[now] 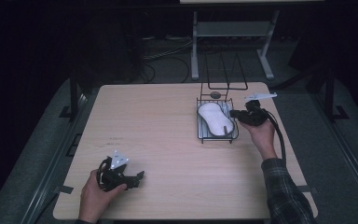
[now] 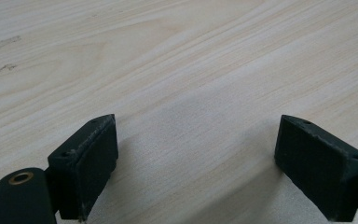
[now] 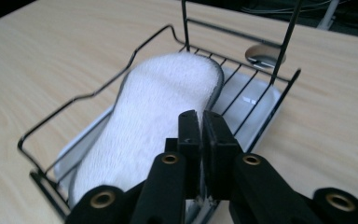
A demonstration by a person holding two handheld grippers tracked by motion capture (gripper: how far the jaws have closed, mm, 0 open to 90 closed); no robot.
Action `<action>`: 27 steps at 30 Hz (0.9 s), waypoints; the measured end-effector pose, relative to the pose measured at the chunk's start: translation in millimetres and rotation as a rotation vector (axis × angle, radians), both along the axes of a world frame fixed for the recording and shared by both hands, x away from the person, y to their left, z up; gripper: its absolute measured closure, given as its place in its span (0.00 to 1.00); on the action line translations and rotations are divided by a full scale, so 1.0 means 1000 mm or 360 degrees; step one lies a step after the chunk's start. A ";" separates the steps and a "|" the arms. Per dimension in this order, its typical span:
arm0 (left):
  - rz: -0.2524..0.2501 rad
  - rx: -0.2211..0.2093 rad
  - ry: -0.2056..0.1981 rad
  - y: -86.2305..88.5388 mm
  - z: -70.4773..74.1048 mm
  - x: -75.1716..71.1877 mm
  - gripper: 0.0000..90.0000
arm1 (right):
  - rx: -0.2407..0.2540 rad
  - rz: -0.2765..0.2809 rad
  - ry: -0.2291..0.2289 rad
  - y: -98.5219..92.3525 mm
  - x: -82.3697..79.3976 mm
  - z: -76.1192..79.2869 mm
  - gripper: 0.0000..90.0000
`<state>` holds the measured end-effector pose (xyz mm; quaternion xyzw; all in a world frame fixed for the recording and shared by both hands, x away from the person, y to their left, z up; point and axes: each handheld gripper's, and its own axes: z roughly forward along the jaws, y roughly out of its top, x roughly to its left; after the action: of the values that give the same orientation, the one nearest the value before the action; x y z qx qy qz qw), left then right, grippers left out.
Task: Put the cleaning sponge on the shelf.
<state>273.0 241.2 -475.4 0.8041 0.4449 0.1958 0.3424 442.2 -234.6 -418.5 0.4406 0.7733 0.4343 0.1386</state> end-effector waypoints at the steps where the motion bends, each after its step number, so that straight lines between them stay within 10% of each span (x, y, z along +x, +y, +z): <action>1: 0.0000 0.0000 0.0000 0.000 0.000 0.000 0.14 | -0.0001 0.0005 0.0001 -0.001 -0.003 -0.001 0.97; 19: 0.0001 0.0001 0.0001 0.000 0.000 0.000 0.14 | -0.0105 0.0242 0.0048 0.030 -0.022 -0.013 0.99; 27: 0.0000 -0.0001 0.0000 0.000 0.000 0.000 0.14 | -0.0044 0.0185 0.0023 0.017 -0.033 0.004 0.85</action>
<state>273.0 241.2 -475.4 0.8040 0.4450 0.1957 0.3426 409.5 -217.9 -414.9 0.3962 0.8044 0.4278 0.1137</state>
